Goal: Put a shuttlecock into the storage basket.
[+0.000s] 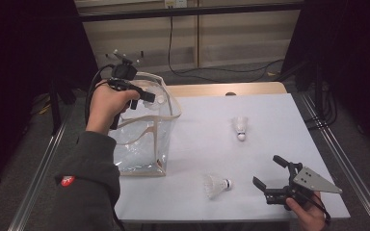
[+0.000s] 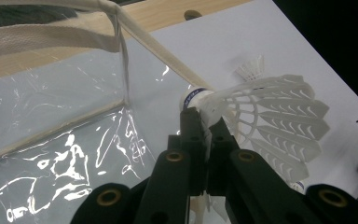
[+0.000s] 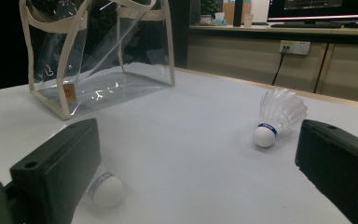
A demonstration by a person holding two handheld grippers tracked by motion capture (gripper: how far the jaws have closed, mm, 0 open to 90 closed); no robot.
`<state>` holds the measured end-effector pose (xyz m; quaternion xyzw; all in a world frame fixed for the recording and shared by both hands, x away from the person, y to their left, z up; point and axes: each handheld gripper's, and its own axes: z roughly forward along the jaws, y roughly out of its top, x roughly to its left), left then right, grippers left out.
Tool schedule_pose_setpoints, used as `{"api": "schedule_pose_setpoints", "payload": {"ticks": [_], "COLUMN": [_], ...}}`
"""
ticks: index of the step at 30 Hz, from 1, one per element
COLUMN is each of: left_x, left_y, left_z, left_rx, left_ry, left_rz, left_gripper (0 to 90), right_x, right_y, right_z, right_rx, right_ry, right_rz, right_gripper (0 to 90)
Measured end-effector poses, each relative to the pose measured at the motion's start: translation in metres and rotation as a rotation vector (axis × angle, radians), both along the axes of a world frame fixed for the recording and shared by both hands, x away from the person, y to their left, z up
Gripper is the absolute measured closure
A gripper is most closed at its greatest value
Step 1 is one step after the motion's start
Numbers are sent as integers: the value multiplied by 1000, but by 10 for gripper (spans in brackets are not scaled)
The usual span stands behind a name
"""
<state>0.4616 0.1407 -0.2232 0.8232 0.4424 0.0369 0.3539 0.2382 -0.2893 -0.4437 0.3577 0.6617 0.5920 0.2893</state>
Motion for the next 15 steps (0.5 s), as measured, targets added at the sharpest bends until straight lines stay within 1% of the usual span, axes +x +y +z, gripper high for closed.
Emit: {"api": "schedule_pose_setpoints", "payload": {"ticks": [8,9,14,15], "left_x": [4,4,6,6], "left_y": [2,2,3,3], "left_z": [-5,-5,-7,-7], "left_rx": [0,-3,0,2], "left_ry": [-7,-1,-9,-6], "left_rz": [13,16,25,25], "left_gripper": [890,890,889,889], "right_x": [0,0,0,0], "right_y": [0,0,0,0], "right_z": [0,0,0,0], "right_rx": [-1,1,2,1], "right_ry": [0,2,-2,-1], "right_rz": [2,1,1,0], "right_gripper": [0,0,0,0]}}
